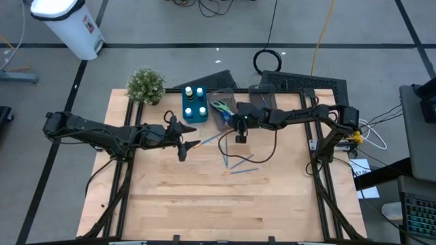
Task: Pick & Place Paint Supplies
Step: Adjust the left black bin
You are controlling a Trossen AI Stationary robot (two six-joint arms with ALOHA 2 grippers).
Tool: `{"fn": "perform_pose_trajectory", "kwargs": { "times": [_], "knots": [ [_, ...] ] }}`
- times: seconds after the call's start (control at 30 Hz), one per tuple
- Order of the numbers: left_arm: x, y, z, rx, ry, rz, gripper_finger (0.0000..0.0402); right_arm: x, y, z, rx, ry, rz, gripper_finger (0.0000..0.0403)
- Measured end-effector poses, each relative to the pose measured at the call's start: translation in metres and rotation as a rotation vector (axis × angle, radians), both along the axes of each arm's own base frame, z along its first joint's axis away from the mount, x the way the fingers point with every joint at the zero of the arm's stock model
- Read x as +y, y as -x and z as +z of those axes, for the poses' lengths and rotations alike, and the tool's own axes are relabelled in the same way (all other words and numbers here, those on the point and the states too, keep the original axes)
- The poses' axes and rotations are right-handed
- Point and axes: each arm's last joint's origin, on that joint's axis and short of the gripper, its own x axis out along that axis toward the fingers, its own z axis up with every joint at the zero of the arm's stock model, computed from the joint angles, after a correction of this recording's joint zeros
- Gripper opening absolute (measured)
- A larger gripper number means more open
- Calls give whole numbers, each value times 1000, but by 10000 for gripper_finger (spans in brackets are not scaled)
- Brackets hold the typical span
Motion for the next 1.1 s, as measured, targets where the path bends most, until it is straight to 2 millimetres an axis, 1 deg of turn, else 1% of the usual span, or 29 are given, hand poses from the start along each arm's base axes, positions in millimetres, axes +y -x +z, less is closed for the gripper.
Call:
{"fn": "perform_pose_trajectory", "kwargs": {
  "times": [0.03, 0.1, 0.23, 0.4, 0.7, 0.77, 0.87, 1.03, 1.1],
  "knots": [
    [0, 0, 0, 0, 1, -3, 274, 0, 0, 0, 2, -1, 0, 19],
    [0, 0, 0, 0, 2, -4, 274, -1, 0, 0, -1, -1, -2, 6],
    [0, 0, 0, 0, 2, -4, 274, -3, 1, 0, -8, -26, -29, 16],
    [0, 0, 0, 0, 2, -4, 274, -4, 1, 0, -31, -75, -77, 3],
    [0, 0, 0, 0, 2, -4, 273, -5, -3, 0, -97, -135, -136, 2],
    [0, 0, 0, -1, 3, -4, 274, -6, -4, 1, -109, -129, -135, 1],
    [0, 0, 0, -1, 5, -4, 274, -7, -6, -3, -110, -115, -125, 2],
    [0, 0, 0, -4, 17, -1, 274, -10, -5, -3, -107, -95, -204, 13],
    [0, 0, 0, -5, 19, 0, 273, -10, -5, -3, -105, -91, -208, 23]
  ]
}}
